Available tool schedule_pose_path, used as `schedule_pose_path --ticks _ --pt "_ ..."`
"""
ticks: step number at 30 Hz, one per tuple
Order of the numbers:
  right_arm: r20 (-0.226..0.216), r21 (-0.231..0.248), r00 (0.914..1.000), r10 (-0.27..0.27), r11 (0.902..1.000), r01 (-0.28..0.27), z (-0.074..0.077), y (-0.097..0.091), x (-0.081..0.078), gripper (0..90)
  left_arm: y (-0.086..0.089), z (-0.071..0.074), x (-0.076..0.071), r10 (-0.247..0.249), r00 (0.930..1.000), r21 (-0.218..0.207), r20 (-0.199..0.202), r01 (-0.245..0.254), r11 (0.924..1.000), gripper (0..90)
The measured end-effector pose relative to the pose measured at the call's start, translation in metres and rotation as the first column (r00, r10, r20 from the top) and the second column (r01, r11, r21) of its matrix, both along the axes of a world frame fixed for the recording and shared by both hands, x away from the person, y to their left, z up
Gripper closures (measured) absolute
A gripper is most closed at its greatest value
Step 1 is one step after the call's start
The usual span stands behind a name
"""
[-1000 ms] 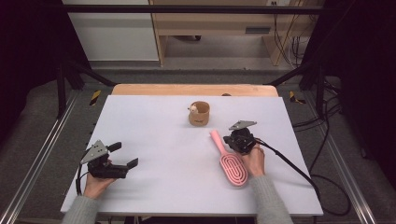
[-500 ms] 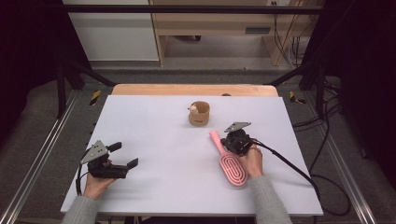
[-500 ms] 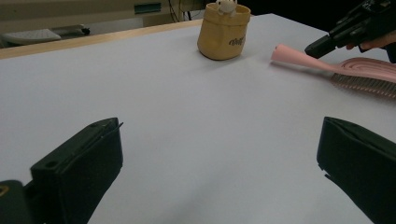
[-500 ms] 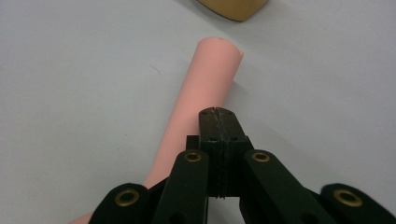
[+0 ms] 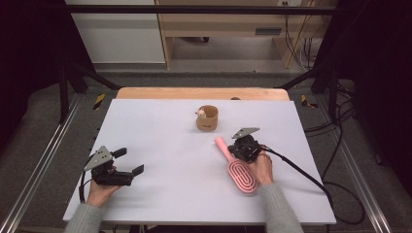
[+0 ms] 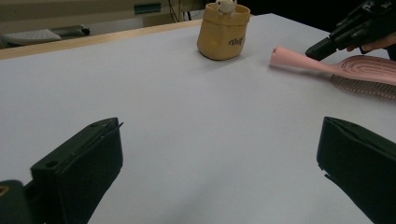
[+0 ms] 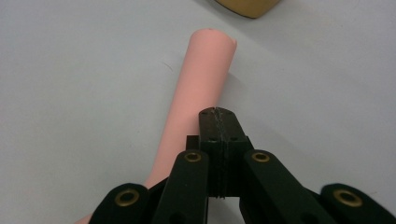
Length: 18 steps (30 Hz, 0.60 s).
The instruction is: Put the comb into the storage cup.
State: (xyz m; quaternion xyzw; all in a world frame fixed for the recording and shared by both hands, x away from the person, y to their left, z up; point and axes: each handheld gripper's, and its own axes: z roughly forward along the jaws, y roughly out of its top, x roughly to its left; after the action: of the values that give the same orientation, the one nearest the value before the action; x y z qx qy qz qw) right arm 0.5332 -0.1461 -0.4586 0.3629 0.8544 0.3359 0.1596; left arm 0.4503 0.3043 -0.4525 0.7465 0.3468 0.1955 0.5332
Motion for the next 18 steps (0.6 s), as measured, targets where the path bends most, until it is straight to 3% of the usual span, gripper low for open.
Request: schedule_pose_path --ticks 18 --pt "-0.008 -0.006 0.9992 0.04 0.9992 -0.04 0.0001 0.0019 -0.0017 90.0 -0.0003 0.0001 -0.0001 -0.002 1.0 0.0 0.0 0.002 1.0 0.2"
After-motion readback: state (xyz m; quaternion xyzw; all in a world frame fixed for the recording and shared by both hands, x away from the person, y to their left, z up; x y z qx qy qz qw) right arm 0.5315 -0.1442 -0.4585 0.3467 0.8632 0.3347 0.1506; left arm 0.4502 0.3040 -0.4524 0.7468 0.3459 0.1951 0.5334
